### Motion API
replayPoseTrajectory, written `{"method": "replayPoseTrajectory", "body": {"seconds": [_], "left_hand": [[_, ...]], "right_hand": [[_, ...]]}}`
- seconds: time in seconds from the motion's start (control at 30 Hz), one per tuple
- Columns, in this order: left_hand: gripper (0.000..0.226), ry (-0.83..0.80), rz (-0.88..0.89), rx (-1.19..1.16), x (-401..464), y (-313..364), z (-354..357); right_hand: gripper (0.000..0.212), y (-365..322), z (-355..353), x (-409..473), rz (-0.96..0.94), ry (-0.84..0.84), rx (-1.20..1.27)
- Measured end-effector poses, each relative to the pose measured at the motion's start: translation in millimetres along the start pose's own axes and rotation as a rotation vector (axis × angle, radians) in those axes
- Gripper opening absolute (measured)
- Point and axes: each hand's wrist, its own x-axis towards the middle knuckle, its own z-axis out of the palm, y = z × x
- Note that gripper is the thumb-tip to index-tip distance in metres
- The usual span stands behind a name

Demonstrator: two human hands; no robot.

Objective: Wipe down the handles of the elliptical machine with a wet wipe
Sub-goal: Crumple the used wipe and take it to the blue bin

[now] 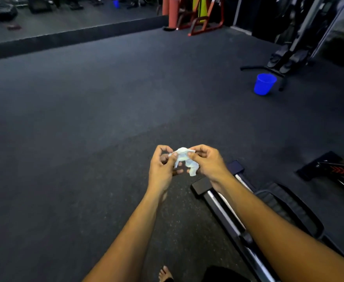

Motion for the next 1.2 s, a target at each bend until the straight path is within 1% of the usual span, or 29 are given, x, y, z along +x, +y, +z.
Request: {"method": "replayPoseTrajectory", "body": {"seconds": [0.1, 0.2, 0.27, 0.33, 0.37, 0.47, 0.57, 0.7, 0.77, 0.87, 1.0, 1.1, 1.2], "left_hand": [[0.012, -0.098, -0.01, 0.071, 60.6, 11.7, -1.4], [0.019, -0.134, -0.016, 0.107, 128.0, 16.7, 3.0], [0.014, -0.132, -0.015, 0.123, 169.3, 16.4, 5.1], [0.003, -0.138, -0.013, 0.14, 218.0, 14.0, 6.6], [0.006, -0.136, -0.006, 0.157, 246.7, 14.0, 6.5], [0.017, -0.123, -0.002, 0.215, 329.2, 20.0, 2.4], [0.018, -0.091, -0.03, 0.247, 418.3, 39.7, -3.1], [0.021, -0.085, -0.007, 0.24, 532.8, 71.9, 0.4], [0.023, -0.083, -0.009, 0.222, 576.9, 82.1, 5.1], [0.026, -0.077, -0.015, 0.209, 653.1, 82.7, 18.3], [0.029, -0.114, -0.036, 0.176, 757.2, 74.5, 44.7], [0.03, -0.171, -0.041, 0.157, 842.3, 70.6, 76.5], [0.03, -0.265, -0.066, 0.151, 927.7, 74.9, 122.8]], "right_hand": [[0.003, -8.4, 6.8, 47.8, 0.003, 0.087, 0.005], [0.004, -16.0, 12.4, 108.8, -0.001, 0.141, 0.015], [0.005, -20.7, 16.6, 147.7, -0.02, 0.16, 0.032], [0.006, -22.4, 21.9, 196.0, -0.024, 0.184, 0.059], [0.007, -22.4, 26.2, 225.1, -0.024, 0.191, 0.076], [0.01, -29.8, 44.5, 306.6, -0.007, 0.163, 0.125], [0.009, -48.0, 66.0, 395.0, 0.04, 0.132, 0.183], [0.008, -77.9, 80.9, 507.8, 0.054, 0.102, 0.224], [0.009, -90.2, 83.4, 551.1, 0.064, 0.094, 0.228], [0.006, -103.8, 79.3, 626.2, 0.078, 0.086, 0.23], [0.007, -116.9, 64.0, 721.6, 0.091, 0.139, 0.24], [0.009, -132.7, 43.0, 796.8, 0.084, 0.194, 0.23], [0.01, -155.2, 7.4, 869.5, 0.098, 0.284, 0.24]]}}
